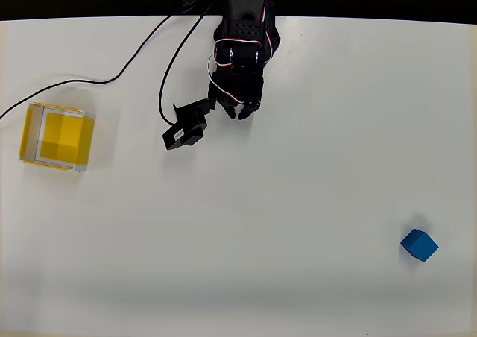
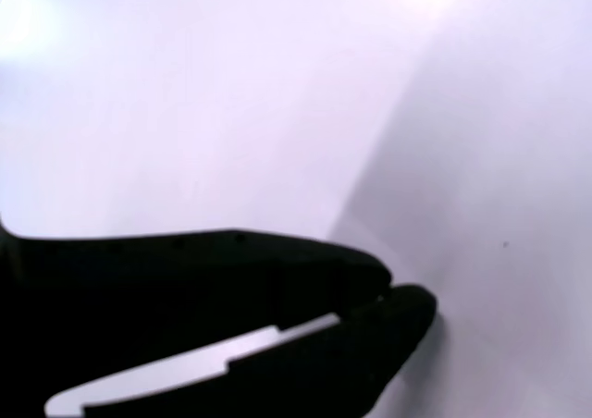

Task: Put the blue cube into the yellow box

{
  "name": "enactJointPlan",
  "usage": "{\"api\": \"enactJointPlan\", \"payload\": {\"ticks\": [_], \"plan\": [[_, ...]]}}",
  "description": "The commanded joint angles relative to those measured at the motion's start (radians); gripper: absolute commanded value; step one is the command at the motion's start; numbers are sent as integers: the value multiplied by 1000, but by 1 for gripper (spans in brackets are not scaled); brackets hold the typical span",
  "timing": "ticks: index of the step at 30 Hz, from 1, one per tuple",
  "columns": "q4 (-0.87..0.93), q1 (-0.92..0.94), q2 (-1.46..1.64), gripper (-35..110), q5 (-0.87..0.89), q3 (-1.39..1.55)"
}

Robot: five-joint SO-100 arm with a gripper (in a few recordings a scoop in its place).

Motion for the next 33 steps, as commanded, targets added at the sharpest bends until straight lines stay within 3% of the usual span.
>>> {"api": "enactJointPlan", "payload": {"ticks": [1,20,25,28,33], "plan": [[6,15,26,0,-14,28],[9,-25,28,0,-25,28],[2,-29,9,0,-126,28],[-175,-37,-78,2,-132,28],[-681,-51,-318,17,-77,-40]]}}
